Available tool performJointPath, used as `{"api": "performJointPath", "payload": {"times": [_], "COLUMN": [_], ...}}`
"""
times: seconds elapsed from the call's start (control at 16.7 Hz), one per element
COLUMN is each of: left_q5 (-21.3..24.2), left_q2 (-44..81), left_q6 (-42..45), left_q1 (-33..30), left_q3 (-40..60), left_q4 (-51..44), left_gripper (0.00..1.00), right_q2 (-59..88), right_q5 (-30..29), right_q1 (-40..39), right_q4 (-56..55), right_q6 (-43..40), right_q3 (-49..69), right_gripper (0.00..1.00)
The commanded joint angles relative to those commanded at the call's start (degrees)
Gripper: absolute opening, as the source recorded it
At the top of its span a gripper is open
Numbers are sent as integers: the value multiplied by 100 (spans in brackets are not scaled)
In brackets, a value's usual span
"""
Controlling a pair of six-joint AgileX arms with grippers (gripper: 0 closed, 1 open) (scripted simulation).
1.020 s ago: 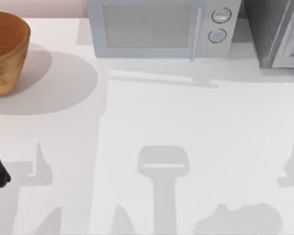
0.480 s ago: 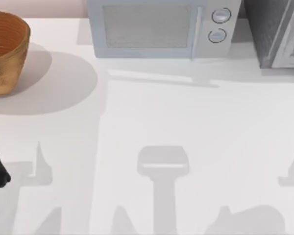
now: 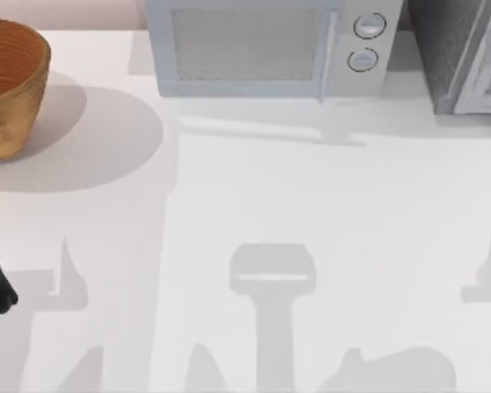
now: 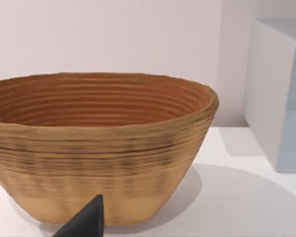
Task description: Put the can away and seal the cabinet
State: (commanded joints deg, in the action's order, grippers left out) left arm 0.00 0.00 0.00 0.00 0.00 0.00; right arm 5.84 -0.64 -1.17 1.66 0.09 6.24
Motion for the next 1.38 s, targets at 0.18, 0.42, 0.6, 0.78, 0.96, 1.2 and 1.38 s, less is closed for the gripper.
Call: {"api": "performJointPath", "payload": {"times": [0.18, 0.42, 0.6, 0.78, 0.96, 1.2, 1.38], "left_q5": [0, 0, 0, 0, 0, 0, 0], "left_q2": [0, 0, 0, 0, 0, 0, 0], "left_q6": [0, 0, 0, 0, 0, 0, 0], "left_q1": [0, 0, 0, 0, 0, 0, 0], "left_q3": [0, 0, 0, 0, 0, 0, 0], "left_q4": [0, 0, 0, 0, 0, 0, 0], "left_gripper": [100, 100, 100, 100, 100, 100, 100], "right_q2": [889, 2450, 3734, 4958, 5975, 6838, 7031], "right_q5": [-133, -387, -591, -773, -914, -1028, -1052], "right_q1": [-124, -311, -467, -627, -773, -911, -945], "right_q4": [279, 784, 1203, 1598, 1921, 2186, 2242], "right_q6": [8, 21, 32, 44, 60, 79, 85], "right_q3": [1086, 3139, 4866, 6533, 7949, 9129, 9380], "right_gripper": [0, 0, 0, 0, 0, 0, 0]}}
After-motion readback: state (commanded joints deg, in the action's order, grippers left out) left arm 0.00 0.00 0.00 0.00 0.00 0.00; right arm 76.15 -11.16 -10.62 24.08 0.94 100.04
